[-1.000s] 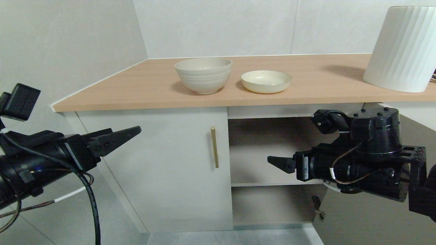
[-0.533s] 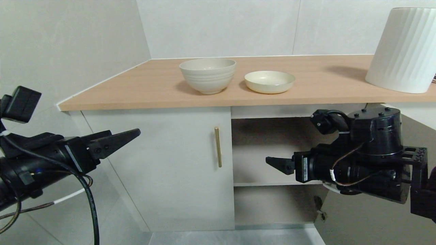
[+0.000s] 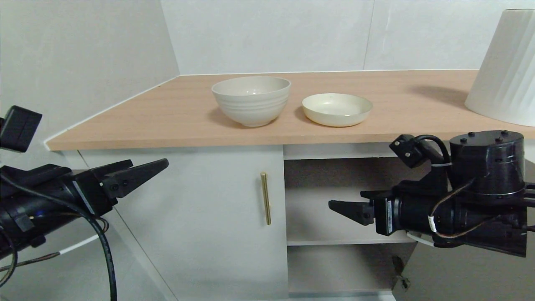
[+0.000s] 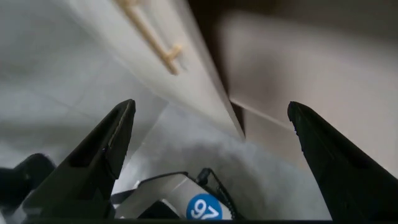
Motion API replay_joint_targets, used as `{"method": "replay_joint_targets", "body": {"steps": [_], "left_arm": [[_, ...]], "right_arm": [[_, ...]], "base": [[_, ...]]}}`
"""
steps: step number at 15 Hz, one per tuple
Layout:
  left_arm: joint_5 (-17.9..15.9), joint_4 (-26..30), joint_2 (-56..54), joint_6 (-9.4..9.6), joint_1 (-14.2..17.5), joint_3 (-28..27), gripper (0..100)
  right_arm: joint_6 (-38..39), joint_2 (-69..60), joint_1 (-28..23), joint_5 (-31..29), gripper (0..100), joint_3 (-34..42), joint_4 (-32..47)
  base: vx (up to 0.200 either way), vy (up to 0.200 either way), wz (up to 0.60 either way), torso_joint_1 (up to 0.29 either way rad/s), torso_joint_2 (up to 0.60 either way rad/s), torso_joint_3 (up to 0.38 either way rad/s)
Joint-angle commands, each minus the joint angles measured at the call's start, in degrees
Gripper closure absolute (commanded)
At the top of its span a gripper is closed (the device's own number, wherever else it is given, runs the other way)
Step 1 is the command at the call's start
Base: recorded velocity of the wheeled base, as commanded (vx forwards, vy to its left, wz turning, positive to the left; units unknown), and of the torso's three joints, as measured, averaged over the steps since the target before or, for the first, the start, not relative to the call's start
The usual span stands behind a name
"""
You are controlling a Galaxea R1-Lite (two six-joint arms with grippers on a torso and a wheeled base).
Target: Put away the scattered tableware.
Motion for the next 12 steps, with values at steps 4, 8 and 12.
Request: {"method": "replay_joint_targets", "body": {"steps": [4, 8, 12], "left_arm": [[-0.18, 11.75, -4.84, 2.1, -0.83, -3.92, 0], [-0.45, 24.5, -3.88, 5.35, -0.91, -12.36, 0], [-0.71, 26.34, 1.4, 4.3, -1.97, -15.17, 0]], "right_arm": [[-0.49, -4.1, 1.93, 0.21, 0, 0.66, 0.15], [-1.98, -4.37, 2.01, 0.21, 0, 0.92, 0.15], [-2.07, -4.8, 1.84, 0.12, 0, 1.01, 0.15]], "base": [[0.0, 0.0, 0.0, 0.0, 0.0, 0.0], [0.0, 0.0, 0.0, 0.018, -0.1, -0.084], [0.0, 0.0, 0.0, 0.117, -0.35, -0.293]]}}
